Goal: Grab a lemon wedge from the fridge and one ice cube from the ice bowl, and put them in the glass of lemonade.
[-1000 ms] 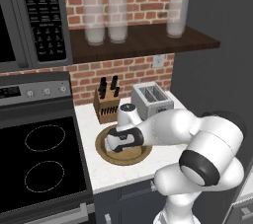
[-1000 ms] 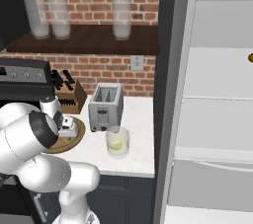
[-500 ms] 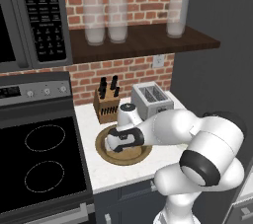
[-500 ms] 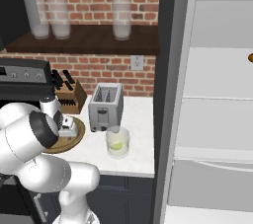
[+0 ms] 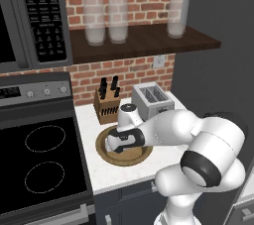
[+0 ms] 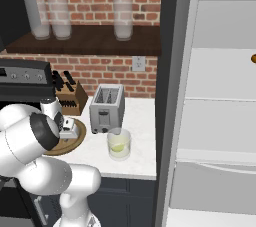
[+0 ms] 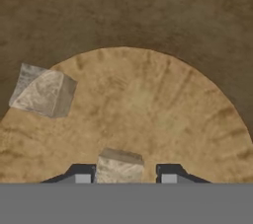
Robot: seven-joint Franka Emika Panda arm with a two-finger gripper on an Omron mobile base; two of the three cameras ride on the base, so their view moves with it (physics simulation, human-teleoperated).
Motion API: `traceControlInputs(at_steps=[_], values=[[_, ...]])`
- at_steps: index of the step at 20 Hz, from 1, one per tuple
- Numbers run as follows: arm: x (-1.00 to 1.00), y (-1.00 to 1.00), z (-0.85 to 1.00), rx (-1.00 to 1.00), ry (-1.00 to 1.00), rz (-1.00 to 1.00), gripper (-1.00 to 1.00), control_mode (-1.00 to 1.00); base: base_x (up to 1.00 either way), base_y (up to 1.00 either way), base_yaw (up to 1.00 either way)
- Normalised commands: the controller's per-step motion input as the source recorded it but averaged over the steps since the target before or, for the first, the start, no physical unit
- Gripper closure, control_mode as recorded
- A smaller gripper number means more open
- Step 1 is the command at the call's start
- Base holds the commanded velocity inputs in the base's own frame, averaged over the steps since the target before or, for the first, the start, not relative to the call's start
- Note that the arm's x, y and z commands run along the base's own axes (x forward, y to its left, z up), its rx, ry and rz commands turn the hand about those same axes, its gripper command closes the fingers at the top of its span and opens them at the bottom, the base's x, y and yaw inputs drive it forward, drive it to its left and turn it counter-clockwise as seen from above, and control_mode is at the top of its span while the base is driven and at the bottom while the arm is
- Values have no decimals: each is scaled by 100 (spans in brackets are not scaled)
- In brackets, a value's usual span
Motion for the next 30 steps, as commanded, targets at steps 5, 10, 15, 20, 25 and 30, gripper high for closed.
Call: traceControlInputs(at_steps=[5, 10, 15, 20, 25, 30], values=[[0, 0, 0, 0, 0, 0, 100, -100, 0, 0, 0], [-1, 0, 0, 0, 1, 0, 100, -100, 0, 0, 0], [-1, 0, 6, 0, 0, 0, 100, -100, 0, 0, 0], [-4, 0, 51, 4, -10, 0, 100, -100, 0, 0, 0], [-6, -18, 63, 12, -14, 0, 100, -100, 0, 0, 0], [0, -32, 52, 14, -8, 0, 100, -100, 0, 0, 0]])
